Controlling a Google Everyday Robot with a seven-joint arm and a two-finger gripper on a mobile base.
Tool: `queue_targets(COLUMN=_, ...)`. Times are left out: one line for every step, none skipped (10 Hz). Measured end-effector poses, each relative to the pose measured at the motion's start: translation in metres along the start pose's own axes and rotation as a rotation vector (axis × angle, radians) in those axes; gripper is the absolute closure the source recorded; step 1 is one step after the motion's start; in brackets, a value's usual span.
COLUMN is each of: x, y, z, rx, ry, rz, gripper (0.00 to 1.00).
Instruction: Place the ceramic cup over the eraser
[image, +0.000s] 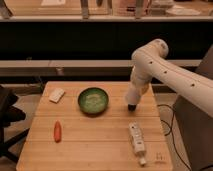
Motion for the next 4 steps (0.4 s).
queue_targets(x=-0.002, y=0.003, z=0.009, rx=-0.017, ry=-0.016, rz=-0.001, gripper=0.20)
queue_targets(x=-0.006, y=0.007, z=0.018, rx=-0.030, ry=-0.040, rz=-0.004, gripper=0.20)
queue_targets(x=-0.009, y=0.012, z=0.024, rx=-0.039, ry=-0.051, rz=-0.009, gripper=0.24)
queue_targets(x=-0.007, y=0.011, z=0.027, rx=-0.027, ry=-0.035, rz=-0.021, gripper=0.33)
